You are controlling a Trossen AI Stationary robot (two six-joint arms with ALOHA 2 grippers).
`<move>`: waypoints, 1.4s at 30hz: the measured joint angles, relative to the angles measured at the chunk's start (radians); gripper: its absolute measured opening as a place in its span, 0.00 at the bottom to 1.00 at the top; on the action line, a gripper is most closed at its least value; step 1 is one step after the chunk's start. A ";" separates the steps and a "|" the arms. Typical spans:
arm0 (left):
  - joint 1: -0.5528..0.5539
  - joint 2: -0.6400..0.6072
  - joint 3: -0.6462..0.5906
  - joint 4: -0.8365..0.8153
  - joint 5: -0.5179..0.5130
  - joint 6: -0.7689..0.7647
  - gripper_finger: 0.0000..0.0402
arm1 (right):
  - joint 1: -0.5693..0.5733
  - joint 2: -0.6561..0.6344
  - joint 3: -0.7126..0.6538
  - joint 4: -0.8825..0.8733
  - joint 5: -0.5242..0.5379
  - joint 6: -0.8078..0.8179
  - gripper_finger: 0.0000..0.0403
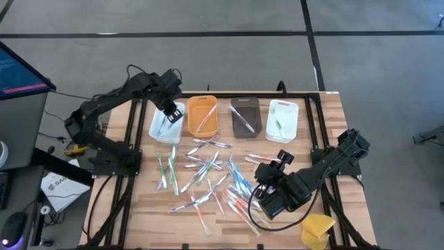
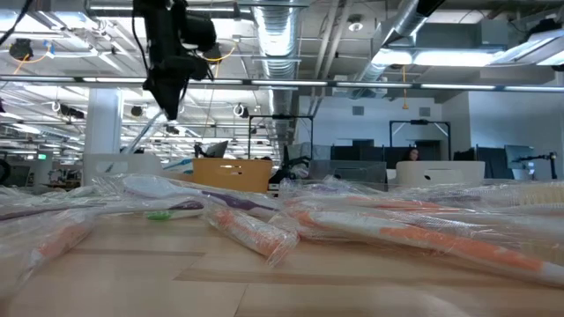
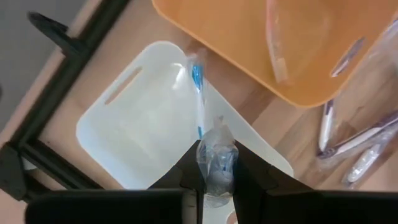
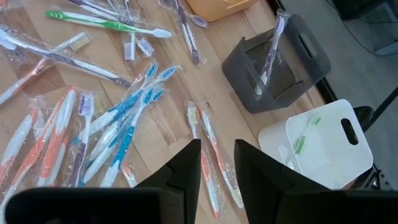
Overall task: Pick & Place Toothbrushes
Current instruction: Put the blue toothbrush into the left white bin, then put the orange toothbrush into the yellow bin
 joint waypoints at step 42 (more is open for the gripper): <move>-0.128 -0.358 -0.047 0.230 0.104 -0.010 0.51 | -0.058 0.000 0.000 -0.001 -0.051 -0.142 0.23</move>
